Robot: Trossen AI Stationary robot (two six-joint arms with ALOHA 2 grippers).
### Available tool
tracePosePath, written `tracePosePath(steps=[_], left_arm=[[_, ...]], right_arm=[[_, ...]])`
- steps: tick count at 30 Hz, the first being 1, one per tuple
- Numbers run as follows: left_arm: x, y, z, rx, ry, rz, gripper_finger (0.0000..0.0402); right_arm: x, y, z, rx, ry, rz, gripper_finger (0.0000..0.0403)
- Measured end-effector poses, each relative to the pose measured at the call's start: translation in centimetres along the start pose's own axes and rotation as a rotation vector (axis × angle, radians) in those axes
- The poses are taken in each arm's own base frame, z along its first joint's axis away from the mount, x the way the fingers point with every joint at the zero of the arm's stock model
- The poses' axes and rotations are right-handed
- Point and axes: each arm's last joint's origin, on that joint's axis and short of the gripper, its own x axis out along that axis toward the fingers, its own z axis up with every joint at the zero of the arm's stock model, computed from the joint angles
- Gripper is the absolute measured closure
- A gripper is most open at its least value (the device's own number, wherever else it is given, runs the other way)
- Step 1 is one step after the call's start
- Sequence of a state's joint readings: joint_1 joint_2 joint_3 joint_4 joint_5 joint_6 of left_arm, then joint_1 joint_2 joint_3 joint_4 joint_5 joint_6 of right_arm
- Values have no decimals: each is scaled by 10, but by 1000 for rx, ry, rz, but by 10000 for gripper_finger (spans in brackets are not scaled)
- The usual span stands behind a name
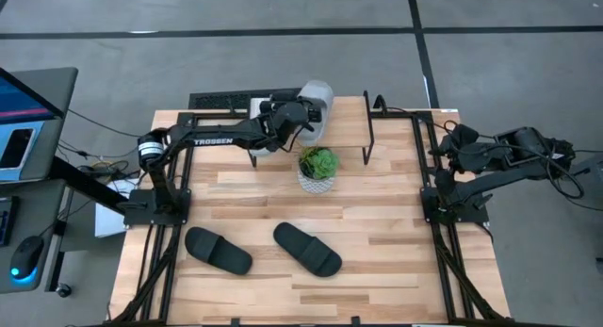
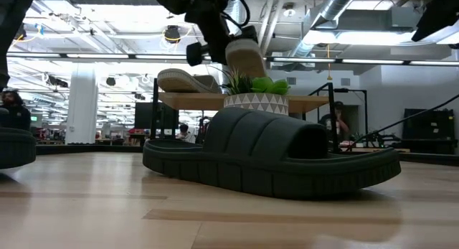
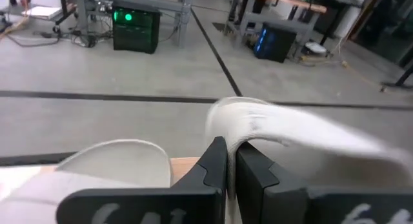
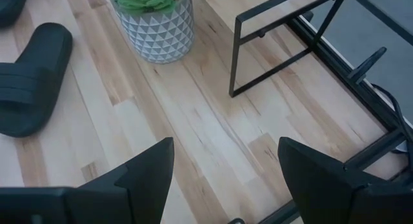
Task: Pick and place slides into the shelf
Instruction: Put the gray slide on the shelf
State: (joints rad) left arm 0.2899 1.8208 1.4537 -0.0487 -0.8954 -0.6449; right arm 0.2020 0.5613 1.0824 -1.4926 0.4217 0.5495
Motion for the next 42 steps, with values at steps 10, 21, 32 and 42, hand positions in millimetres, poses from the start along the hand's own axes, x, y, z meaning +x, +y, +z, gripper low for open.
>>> tracePosePath(steps=[10,21,32,42], left_arm=[[-1,8,-16,7,12,49,401],[-1,12,-20,42,27,84,401],[-1,14,-22,79,46,96,401],[-2,9,-19,87,41,51,368]], right_arm=[[0,-1,-2,-8,17,-9,133],[0,-1,-2,-7,16,-8,133],[0,-1,-1,-6,15,-7,133],[0,-1,-1,-6,15,-7,133]])
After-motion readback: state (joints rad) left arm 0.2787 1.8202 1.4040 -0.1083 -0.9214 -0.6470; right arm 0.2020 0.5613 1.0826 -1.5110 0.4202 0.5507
